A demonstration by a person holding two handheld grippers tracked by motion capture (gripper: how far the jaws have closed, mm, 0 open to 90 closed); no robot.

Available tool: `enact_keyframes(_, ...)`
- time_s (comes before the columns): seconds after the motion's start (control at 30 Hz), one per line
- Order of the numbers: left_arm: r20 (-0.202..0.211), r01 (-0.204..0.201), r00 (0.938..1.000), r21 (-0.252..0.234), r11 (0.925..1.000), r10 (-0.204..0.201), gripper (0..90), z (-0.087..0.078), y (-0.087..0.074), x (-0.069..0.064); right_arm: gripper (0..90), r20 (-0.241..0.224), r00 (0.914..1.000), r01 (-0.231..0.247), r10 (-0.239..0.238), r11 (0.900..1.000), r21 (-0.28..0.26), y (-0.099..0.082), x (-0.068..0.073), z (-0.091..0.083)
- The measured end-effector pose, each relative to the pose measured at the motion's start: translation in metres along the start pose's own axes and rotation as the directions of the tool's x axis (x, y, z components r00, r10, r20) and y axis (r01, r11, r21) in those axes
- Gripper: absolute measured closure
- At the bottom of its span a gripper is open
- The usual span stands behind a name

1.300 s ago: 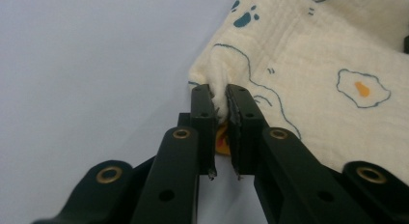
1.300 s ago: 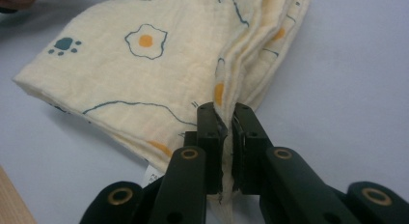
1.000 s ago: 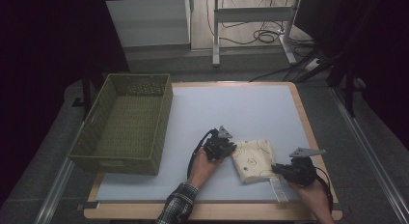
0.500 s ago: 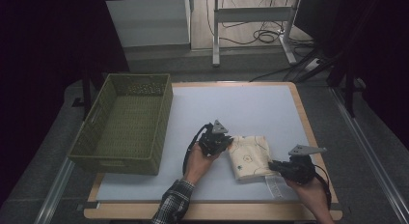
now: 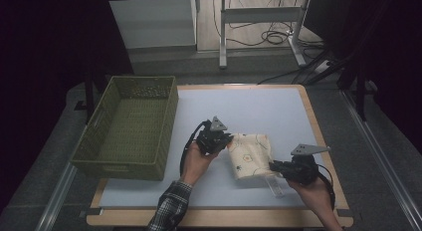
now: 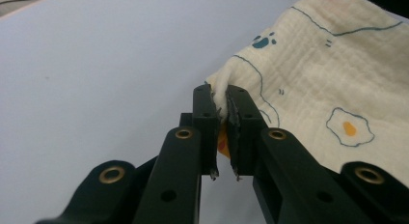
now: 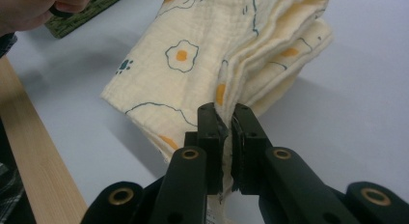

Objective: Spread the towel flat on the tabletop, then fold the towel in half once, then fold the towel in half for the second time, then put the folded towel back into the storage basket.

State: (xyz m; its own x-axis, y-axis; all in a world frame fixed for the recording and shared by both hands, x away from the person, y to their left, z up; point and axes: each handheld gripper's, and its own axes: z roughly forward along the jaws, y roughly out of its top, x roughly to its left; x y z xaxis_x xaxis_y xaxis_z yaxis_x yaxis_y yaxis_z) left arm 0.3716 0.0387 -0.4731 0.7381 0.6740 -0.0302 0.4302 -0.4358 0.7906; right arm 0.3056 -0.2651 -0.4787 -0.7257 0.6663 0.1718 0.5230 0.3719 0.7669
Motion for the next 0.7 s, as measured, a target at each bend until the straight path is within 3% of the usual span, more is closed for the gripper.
enact_keyframes(0.7,-0.104,-0.005,0.9945,0.02,0.9998,0.007,83.4,-0.045,0.011,0.029,83.6,-0.049,0.9975,0.051,-0.052,0.9986,-0.012,0.041,0.024,0.029)
